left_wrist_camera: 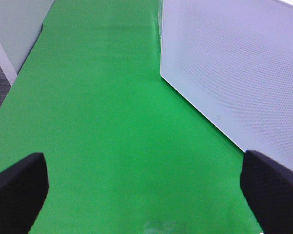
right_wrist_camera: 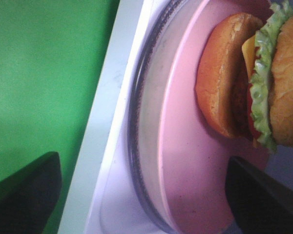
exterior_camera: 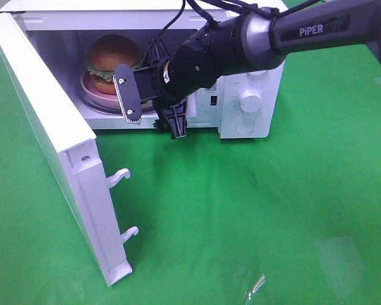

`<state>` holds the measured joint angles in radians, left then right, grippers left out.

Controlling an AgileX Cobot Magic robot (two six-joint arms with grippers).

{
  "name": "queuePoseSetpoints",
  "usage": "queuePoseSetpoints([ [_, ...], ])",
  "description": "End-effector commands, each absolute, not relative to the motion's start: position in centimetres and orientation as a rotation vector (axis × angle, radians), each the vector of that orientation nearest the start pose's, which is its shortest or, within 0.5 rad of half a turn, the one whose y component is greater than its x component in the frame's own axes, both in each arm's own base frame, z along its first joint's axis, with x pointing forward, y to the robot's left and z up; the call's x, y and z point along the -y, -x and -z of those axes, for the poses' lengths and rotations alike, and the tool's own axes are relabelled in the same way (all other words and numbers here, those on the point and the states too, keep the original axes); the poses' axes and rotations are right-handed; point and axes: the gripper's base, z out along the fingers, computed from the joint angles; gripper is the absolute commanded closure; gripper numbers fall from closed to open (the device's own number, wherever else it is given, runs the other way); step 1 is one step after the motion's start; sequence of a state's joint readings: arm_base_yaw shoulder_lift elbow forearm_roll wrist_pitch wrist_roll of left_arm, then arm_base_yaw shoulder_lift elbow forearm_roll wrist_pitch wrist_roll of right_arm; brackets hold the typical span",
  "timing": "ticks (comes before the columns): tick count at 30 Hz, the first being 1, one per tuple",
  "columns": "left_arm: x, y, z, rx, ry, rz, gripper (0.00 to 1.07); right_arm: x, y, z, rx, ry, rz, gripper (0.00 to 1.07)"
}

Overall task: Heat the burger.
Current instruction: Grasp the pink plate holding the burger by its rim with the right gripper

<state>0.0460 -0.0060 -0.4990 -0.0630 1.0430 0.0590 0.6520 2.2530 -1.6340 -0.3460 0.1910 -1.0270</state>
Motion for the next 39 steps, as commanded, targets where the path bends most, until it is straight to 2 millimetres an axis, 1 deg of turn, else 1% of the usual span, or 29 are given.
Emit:
queuePoseSetpoints([
  [1,0.6,0.7,-27.9,-1.996,-0.018,0.014,0.07,-30.6,-40.9,-14.8,-1.269,1.945,0.446,0.19],
  [8,0.6,0.7,-27.9,-1.996,-0.018,0.014,0.07,-31.3,-42.0,-13.6,-1.316,1.924,0.420,0.21],
  [9,0.6,0.7,-27.9,-1.996,-0.018,0.014,0.07,-31.3,-42.0,-13.6,-1.316,1.924,0.420,0.21],
  [10,0.6,0.7,-27.9,-1.996,-0.018,0.014,0.07,-31.5,-42.2,-13.1,-1.328,1.924,0.412,0.22],
  [12,0.6,0.7,-27.9,-1.996,-0.018,0.014,0.07,-31.5,-42.2,-12.8,-1.330,1.928,0.411,0.22],
  [15,0.6,0.7,-27.9,-1.996,-0.018,0.014,0.07,-31.6,-42.3,-12.7,-1.330,1.927,0.411,0.23],
  [18,0.6,0.7,-27.9,-1.996,-0.018,0.014,0.07,-31.7,-42.4,-11.9,-1.331,1.934,0.409,0.23],
  [22,0.6,0.7,-27.9,-1.996,-0.018,0.014,0.07,-31.8,-42.4,-11.5,-1.332,1.938,0.405,0.24],
  [23,0.6,0.7,-27.9,-1.996,-0.018,0.014,0.07,-32.2,-42.1,-11.3,-1.329,1.947,0.396,0.24],
  [32,0.6,0.7,-27.9,-1.996,-0.018,0.014,0.07,-32.7,-41.7,-11.0,-1.334,1.939,0.373,0.26],
  [34,0.6,0.7,-27.9,-1.996,-0.018,0.014,0.07,-32.7,-41.7,-11.0,-1.348,1.928,0.361,0.31],
  [35,0.6,0.7,-27.9,-1.996,-0.018,0.014,0.07,-32.7,-41.7,-11.0,-1.348,1.928,0.361,0.31],
  [36,0.6,0.7,-27.9,-1.996,-0.018,0.014,0.07,-32.7,-41.7,-11.0,-1.350,1.928,0.360,0.37],
  [37,0.6,0.7,-27.9,-1.996,-0.018,0.014,0.07,-32.7,-41.7,-11.0,-1.350,1.928,0.360,0.37],
  [38,0.6,0.7,-27.9,-1.996,-0.018,0.014,0.07,-32.7,-41.7,-10.9,-1.356,1.932,0.359,0.45],
  [39,0.6,0.7,-27.9,-1.996,-0.018,0.014,0.07,-32.7,-41.7,-10.9,-1.356,1.932,0.359,0.45],
])
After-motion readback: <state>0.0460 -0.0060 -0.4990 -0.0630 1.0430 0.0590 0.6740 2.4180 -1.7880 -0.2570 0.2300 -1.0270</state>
